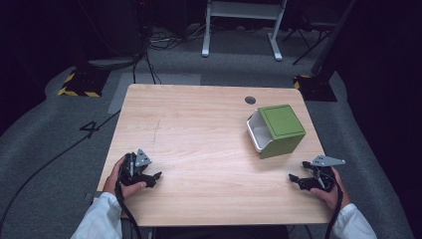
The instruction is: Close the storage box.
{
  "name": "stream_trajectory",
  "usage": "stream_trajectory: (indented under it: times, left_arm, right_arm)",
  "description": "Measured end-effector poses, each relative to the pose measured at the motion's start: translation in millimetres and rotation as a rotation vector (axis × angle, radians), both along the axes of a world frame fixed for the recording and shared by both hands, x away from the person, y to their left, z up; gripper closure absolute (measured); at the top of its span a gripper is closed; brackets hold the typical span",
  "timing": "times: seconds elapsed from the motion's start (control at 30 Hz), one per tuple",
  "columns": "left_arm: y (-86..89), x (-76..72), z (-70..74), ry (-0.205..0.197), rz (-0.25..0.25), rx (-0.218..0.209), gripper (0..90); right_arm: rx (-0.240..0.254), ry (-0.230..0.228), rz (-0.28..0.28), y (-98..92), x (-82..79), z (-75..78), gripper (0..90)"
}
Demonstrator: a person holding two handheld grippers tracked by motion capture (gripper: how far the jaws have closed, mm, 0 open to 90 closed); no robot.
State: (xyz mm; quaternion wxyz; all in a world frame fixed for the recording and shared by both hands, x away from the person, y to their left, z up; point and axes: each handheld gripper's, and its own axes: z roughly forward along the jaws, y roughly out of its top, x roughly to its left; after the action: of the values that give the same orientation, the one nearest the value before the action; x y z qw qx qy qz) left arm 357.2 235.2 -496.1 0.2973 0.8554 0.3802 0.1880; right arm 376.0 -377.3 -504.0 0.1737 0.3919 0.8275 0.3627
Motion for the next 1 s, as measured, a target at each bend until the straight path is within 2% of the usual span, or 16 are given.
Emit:
stream_trajectory:
  times: [0.1,0.13,0.17,0.23,1.0]
  left_arm:
    - [7.0,-1.5,-5.2,0.012,0.009,-0.070,17.5]
    - [10.0,-1.7,-7.4,0.031,0.021,-0.109,17.3]
    - [11.5,-2.8,-8.3,0.027,0.022,-0.118,17.3]
    - [12.6,-3.8,-8.1,0.021,0.023,-0.109,17.1]
    - [10.9,-3.6,-8.4,0.031,0.029,-0.115,15.4]
  right_arm:
    - [0.001,0.000,0.000,0.0,0.1,0.0,14.8]
    - [0.001,0.000,0.000,0.0,0.2,0.0,14.8]
    - [0.001,0.000,0.000,0.0,0.2,0.0,14.8]
    - [0.000,0.000,0.002,0.0,0.4,0.0,14.8]
    - [-0.001,-0.001,-0.001,0.4,0.2,0.0,14.6]
